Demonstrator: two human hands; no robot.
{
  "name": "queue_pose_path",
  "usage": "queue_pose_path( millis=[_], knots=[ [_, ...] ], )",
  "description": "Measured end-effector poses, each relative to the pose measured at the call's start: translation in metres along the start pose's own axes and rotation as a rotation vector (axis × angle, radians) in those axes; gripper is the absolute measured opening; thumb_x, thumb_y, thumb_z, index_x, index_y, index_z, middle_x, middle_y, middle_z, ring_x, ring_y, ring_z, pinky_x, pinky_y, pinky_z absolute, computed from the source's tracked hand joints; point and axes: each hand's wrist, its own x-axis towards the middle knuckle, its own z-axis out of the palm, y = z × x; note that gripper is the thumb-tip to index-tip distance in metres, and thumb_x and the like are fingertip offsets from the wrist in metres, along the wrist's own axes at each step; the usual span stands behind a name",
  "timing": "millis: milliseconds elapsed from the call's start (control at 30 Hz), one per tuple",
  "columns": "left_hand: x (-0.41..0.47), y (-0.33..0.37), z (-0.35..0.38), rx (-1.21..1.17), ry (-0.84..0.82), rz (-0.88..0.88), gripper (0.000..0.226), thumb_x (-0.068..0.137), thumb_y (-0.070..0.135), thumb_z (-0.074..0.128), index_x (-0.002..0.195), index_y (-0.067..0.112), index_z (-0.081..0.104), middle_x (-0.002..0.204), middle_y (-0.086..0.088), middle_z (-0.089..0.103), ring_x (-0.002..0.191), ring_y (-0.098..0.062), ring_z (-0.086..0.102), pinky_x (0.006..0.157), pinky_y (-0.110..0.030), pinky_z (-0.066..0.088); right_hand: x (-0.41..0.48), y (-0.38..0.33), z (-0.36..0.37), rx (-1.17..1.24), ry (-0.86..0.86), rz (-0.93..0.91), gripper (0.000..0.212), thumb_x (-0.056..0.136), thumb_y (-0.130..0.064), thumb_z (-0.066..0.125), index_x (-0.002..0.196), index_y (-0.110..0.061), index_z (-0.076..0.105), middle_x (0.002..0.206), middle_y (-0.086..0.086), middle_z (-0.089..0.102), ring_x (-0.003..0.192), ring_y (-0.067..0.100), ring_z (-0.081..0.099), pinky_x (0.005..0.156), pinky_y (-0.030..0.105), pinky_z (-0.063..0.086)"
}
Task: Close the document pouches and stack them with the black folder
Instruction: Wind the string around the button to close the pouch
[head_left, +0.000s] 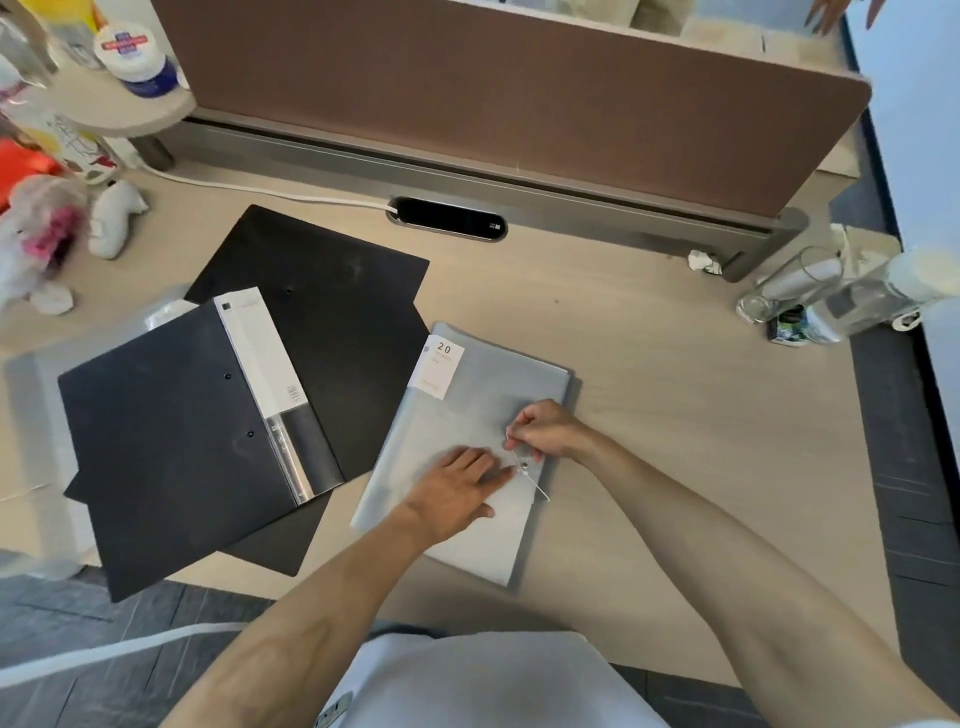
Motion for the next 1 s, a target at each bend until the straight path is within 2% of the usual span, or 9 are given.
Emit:
queue_pose_path(
  millis=[167,267,300,400,500,633,800,900,1000],
  knots=[
    [0.003,0.002,-0.003,-0.063,0.103,-0.022,0.075,0.067,0.052,0.076,0.130,0.018,0.055,0.115,-0.001,0.063,0.107,-0.021,0.061,0.097,-0.032,0.049,-0.005,0.019,-0.017,-0.105,0.123,-0.022,0.028,0.088,-0.012,0.055,0.062,-0.019,0.062,0.084,0.002,0.074,0.054,-0.001,0.057,0.045,0.005,0.042],
    [0.002,0.005,-0.009,-0.055,0.081,-0.041,0.075,0.066,0.052,0.077,0.130,0.019,0.056,0.116,-0.001,0.062,0.105,-0.021,0.062,0.096,-0.032,0.050,-0.010,0.038,-0.029,-0.160,0.133,-0.048,0.022,0.087,-0.020,0.061,0.066,-0.021,0.062,0.084,0.001,0.074,0.075,0.013,0.065,0.075,0.023,0.054],
    [0.001,0.006,-0.011,-0.054,0.071,-0.047,0.075,0.064,0.052,0.079,0.127,0.019,0.058,0.115,-0.002,0.063,0.104,-0.021,0.063,0.094,-0.032,0.051,-0.014,0.045,-0.031,-0.166,0.132,-0.065,0.019,0.087,-0.021,0.062,0.067,-0.021,0.063,0.079,0.000,0.071,0.076,0.015,0.065,0.077,0.028,0.053],
    [-0.001,0.008,-0.014,-0.056,0.017,-0.097,0.076,0.061,0.055,0.081,0.127,0.024,0.058,0.125,-0.006,0.062,0.111,-0.025,0.063,0.093,-0.037,0.052,-0.030,0.065,-0.034,-0.241,0.153,-0.132,0.010,0.085,-0.027,0.062,0.075,-0.027,0.065,0.071,-0.010,0.063,0.075,0.015,0.062,0.071,0.030,0.048],
    [-0.002,0.007,-0.009,-0.058,-0.019,-0.141,0.078,0.067,0.054,0.077,0.135,0.027,0.046,0.140,-0.012,0.052,0.125,-0.032,0.054,0.099,-0.046,0.049,-0.047,0.085,-0.028,-0.429,0.196,-0.222,0.014,0.086,-0.033,0.059,0.084,-0.023,0.068,0.081,-0.006,0.068,0.079,0.017,0.063,0.068,0.028,0.044],
    [0.000,0.008,-0.009,-0.114,-0.087,-0.234,0.084,0.070,0.054,0.074,0.140,0.032,0.033,0.149,-0.015,0.041,0.134,-0.036,0.044,0.099,-0.048,0.049,-0.062,0.099,-0.010,-0.760,0.377,-0.606,0.021,0.087,-0.030,0.054,0.073,-0.020,0.066,0.077,-0.004,0.065,0.079,0.017,0.065,0.061,0.027,0.048],
    [0.000,0.008,-0.007,-0.175,-0.095,-0.292,0.069,0.089,0.053,0.051,0.148,0.044,0.017,0.160,-0.014,-0.009,0.147,-0.038,-0.006,0.118,-0.046,0.015,-0.061,0.100,0.010,-0.936,0.356,-0.836,0.022,0.085,-0.026,0.053,0.065,-0.023,0.060,0.068,-0.005,0.061,0.066,0.015,0.063,0.060,0.026,0.054],
    [0.000,0.007,-0.004,-0.181,-0.101,-0.326,0.074,0.090,0.058,0.045,0.150,0.043,0.003,0.160,-0.004,-0.019,0.148,-0.030,-0.013,0.121,-0.048,0.002,-0.062,0.092,0.016,-0.961,0.323,-0.881,0.011,0.081,-0.024,0.061,0.070,-0.022,0.063,0.076,-0.005,0.064,0.070,0.015,0.063,0.064,0.027,0.055],
    [0.001,0.004,-0.004,-0.211,-0.122,-0.387,0.086,0.087,0.064,0.043,0.151,0.035,-0.006,0.156,0.005,-0.026,0.148,-0.023,-0.016,0.121,-0.048,0.001,-0.060,0.084,0.023,-1.002,0.284,-0.894,0.009,0.072,-0.022,0.072,0.071,-0.020,0.063,0.080,-0.003,0.066,0.076,0.015,0.065,0.067,0.025,0.056]
  ],
)
